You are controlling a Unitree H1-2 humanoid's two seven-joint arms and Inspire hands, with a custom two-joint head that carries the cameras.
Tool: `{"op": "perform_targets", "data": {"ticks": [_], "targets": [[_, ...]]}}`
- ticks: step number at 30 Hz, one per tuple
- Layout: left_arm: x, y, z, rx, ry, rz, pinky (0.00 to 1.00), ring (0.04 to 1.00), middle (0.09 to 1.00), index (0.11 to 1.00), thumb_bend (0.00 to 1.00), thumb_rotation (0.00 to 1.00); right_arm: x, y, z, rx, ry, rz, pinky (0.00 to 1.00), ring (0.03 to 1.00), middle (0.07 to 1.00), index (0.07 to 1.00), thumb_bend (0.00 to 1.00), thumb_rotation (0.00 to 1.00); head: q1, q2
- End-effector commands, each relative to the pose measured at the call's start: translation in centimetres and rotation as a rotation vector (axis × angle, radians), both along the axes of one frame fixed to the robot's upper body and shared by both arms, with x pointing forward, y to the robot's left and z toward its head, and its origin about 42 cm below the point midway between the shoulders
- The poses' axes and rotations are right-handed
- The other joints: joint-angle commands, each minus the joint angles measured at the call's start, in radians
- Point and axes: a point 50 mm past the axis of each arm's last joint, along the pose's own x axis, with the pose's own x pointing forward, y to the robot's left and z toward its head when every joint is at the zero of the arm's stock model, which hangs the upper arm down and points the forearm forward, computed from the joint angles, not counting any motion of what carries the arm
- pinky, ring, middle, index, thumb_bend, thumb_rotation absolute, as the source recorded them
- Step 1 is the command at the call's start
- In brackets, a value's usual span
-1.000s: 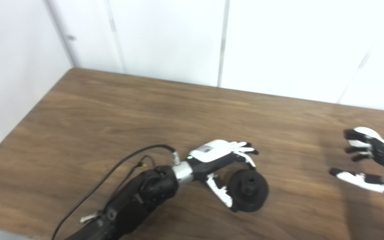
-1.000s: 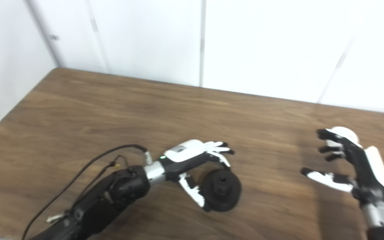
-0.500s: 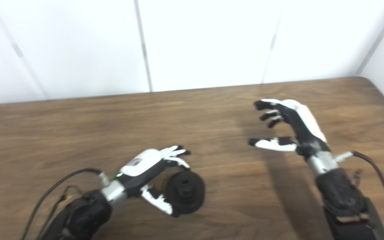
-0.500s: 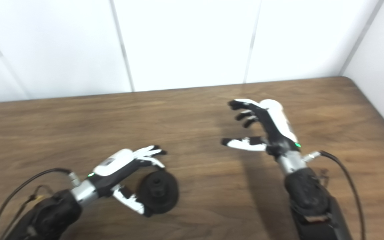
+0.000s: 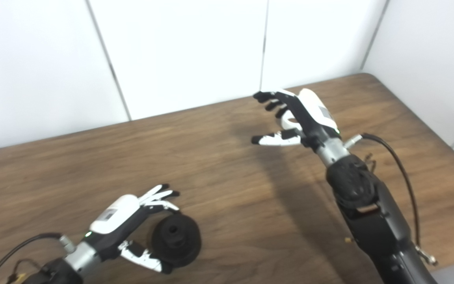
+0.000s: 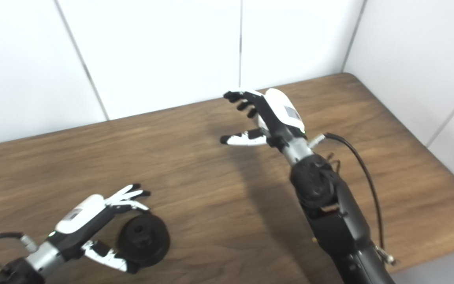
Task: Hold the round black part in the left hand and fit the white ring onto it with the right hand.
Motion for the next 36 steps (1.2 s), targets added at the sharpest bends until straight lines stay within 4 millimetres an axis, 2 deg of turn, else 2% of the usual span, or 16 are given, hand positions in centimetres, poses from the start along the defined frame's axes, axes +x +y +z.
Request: {"op": "perform_targets", "data": {"ticks": [1,9,16,17,20,24,29,36], "targets": [[0.1,1.7,-0.4,0.05,0.028,0.013,0.87,0.999,0.922,0.484,0.52,0.07,1.0,-0.9,2.9,-0.075,-0.079,-0.051,0.58,0.715,0.773,0.751,0.63,0.27,-0.001,0.001],[0.1,2.0,-0.7,0.058,0.03,-0.004,0.82,0.997,0.923,0.484,0.52,0.07,3.9,-3.2,4.9,-0.243,-0.047,-0.165,0.62,0.78,0.831,0.759,0.63,0.32,-0.055,-0.024],[0.0,2.1,-1.1,0.047,0.029,-0.025,0.87,1.0,0.929,0.485,0.52,0.07,5.8,-4.0,5.5,-0.299,0.055,-0.17,0.64,0.832,0.871,0.771,0.67,0.38,-0.065,-0.032],[-0.1,2.1,-1.1,0.046,0.029,-0.025,0.87,1.0,0.929,0.485,0.52,0.07,6.0,-4.2,5.5,-0.305,0.073,-0.176,0.64,0.836,0.873,0.772,0.67,0.38,-0.067,-0.046],[-0.2,2.2,-1.1,0.046,0.029,-0.021,0.9,1.0,0.928,0.485,0.52,0.07,7.0,-5.1,5.6,-0.34,0.142,-0.197,0.67,0.868,0.897,0.787,0.69,0.42,-0.078,-0.053],[-0.4,2.5,-1.0,0.029,0.03,-0.004,0.88,1.0,0.925,0.485,0.52,0.07,8.1,-6.3,5.8,-0.352,0.251,-0.192,0.77,0.92,0.939,0.812,0.73,0.47,-0.083,-0.053],[-0.5,2.4,-1.0,0.026,0.027,-0.004,0.89,1.0,0.923,0.485,0.52,0.07,8.9,-7.3,5.5,-0.339,0.318,-0.169,0.69,0.867,0.909,0.818,0.79,0.55,-0.078,-0.052],[-0.5,2.4,-1.0,0.019,0.025,-0.004,0.87,0.994,0.917,0.485,0.52,0.07,9.7,-8.1,4.7,-0.351,0.373,-0.17,0.69,0.86,0.905,0.823,0.87,0.61,-0.078,-0.052]]}}
